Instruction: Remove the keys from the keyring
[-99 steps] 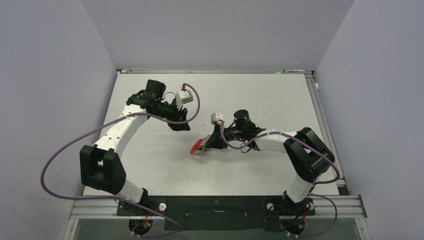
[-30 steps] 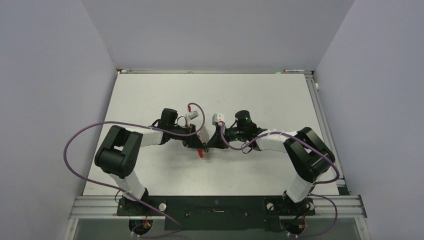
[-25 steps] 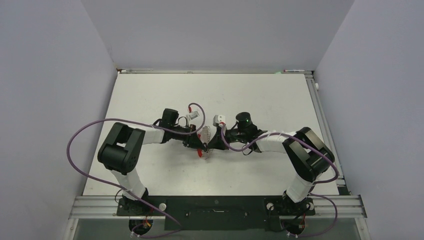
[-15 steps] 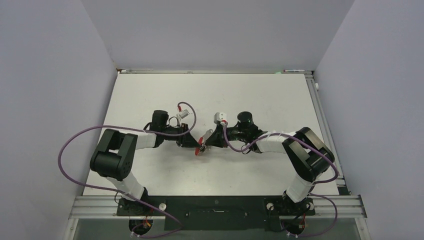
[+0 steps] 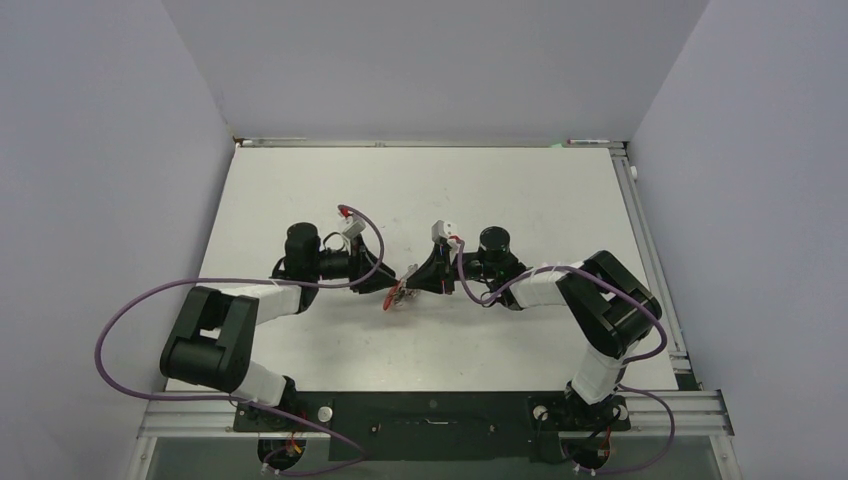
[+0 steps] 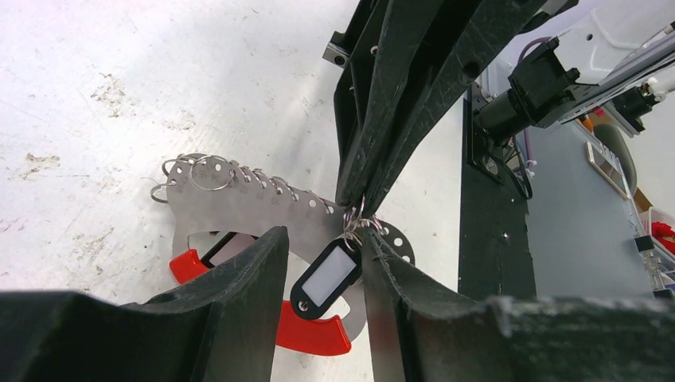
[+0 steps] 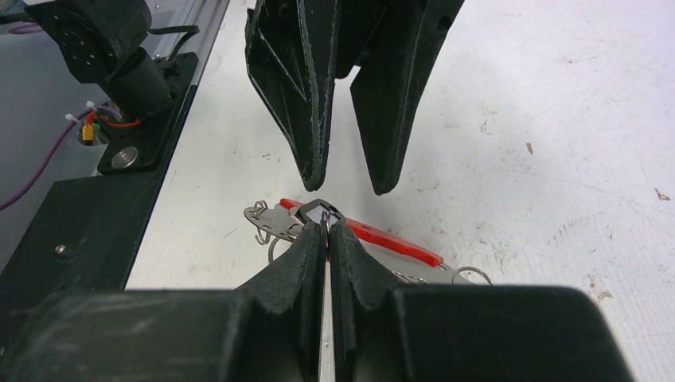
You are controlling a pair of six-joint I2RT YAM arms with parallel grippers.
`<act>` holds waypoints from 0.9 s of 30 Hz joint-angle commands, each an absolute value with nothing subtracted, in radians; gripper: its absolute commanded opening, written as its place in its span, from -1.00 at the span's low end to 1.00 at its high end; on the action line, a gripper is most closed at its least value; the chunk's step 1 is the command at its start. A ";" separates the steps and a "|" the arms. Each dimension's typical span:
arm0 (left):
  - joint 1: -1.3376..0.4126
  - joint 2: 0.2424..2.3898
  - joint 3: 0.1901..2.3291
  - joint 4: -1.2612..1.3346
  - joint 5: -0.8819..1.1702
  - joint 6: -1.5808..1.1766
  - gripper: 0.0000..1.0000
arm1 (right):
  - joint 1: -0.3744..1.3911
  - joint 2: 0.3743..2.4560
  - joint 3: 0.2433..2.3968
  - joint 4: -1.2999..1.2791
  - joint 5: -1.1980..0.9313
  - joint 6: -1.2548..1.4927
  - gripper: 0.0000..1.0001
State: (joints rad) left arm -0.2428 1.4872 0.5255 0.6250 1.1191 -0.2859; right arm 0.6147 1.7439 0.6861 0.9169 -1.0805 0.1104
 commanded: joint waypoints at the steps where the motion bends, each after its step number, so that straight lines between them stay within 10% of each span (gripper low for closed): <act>1: -0.239 1.502 0.506 0.799 1.163 -0.318 -0.29 | 0.611 1.736 0.686 1.070 -1.121 0.154 -0.89; 27: -0.287 1.580 0.444 1.173 1.214 -0.534 -0.51 | 0.612 1.759 0.686 1.155 -1.118 0.235 -0.89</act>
State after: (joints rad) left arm -0.2817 1.5803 0.4522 1.0599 1.1721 -0.4965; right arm 0.6048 1.7485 0.6781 1.0565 -1.0901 0.2337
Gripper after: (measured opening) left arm 0.247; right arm 0.061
